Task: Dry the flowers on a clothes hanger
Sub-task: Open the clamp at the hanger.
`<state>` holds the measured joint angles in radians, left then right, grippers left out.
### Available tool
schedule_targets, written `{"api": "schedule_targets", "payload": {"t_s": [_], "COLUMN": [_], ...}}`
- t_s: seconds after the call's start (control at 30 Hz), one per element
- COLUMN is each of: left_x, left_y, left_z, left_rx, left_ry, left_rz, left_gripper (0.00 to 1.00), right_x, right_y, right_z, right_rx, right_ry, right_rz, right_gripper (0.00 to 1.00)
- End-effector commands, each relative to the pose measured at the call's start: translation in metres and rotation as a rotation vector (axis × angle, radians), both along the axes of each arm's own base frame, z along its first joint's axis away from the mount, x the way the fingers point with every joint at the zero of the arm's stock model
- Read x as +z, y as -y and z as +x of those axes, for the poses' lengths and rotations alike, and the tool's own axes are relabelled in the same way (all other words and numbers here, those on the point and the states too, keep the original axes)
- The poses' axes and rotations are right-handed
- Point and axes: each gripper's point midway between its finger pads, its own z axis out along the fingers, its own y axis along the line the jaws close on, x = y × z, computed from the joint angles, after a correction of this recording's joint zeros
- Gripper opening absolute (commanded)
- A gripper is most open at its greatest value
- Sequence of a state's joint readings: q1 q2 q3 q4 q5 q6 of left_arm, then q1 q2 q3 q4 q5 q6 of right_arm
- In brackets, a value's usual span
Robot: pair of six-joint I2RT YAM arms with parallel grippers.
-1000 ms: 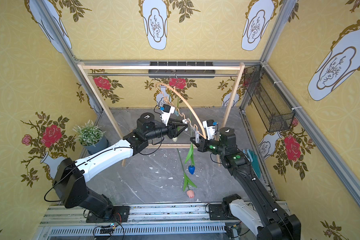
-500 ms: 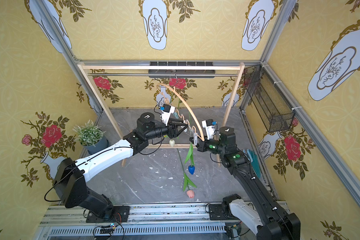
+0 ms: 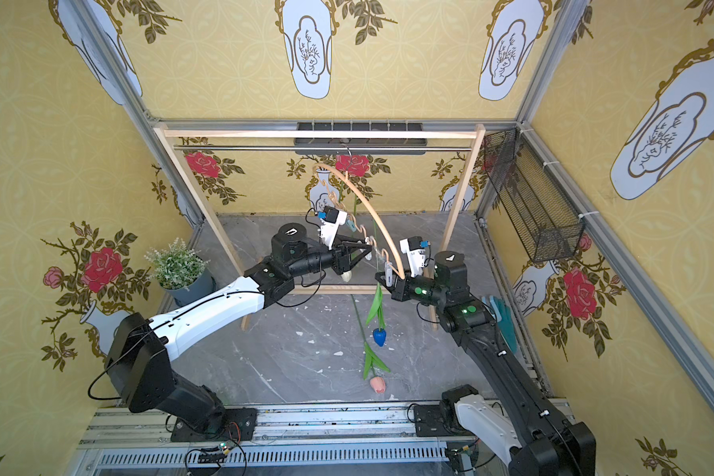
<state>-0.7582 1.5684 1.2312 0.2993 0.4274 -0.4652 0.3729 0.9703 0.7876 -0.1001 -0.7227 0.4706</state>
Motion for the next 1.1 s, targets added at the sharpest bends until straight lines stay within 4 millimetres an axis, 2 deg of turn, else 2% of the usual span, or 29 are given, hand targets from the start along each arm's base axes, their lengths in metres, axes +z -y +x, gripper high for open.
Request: {"api": "schedule_targets", "payload": {"t_s": [0.0,0.07,0.2,0.3,0.37,0.83,1.07], "left_x": [0.0001,-0.0006,-0.001,-0.0024,-0.0028,-0.0043,-0.0048], "left_y": [0.0013,0.0017,0.0014,0.0004,-0.0005,-0.0065,-0.0042], "left_z": [-0.0008,-0.0014,-0.0004,0.0008,0.0009,0.0022,0.0006], "left_rx": [-0.011,-0.015,-0.01,0.0,0.005,0.043,0.033], "left_ry": [0.01,0.009,0.007,0.003,0.004,0.003,0.004], "left_rz": [-0.007,-0.005,-0.004,0.001,0.002,0.013,0.015], "left_gripper": [0.48,0.52,0.53,0.62,0.63,0.56,0.43], "right_x": [0.0144,0.0146,0.0155,0.0148,0.0157,0.0137,0.0152], "right_y": [-0.003,-0.003,-0.0036,-0.0039,-0.0044,-0.0039,-0.0031], "right_z": [0.0022,0.0021,0.0018,0.002,0.0017,0.0007,-0.0004], "right_rx": [0.011,0.01,0.012,0.012,0.014,0.012,0.008], "right_ry": [0.064,0.064,0.067,0.065,0.068,0.066,0.071], "right_rz": [0.028,0.03,0.033,0.032,0.034,0.033,0.036], "right_gripper": [0.0,0.0,0.0,0.0,0.0,0.0,0.0]}}
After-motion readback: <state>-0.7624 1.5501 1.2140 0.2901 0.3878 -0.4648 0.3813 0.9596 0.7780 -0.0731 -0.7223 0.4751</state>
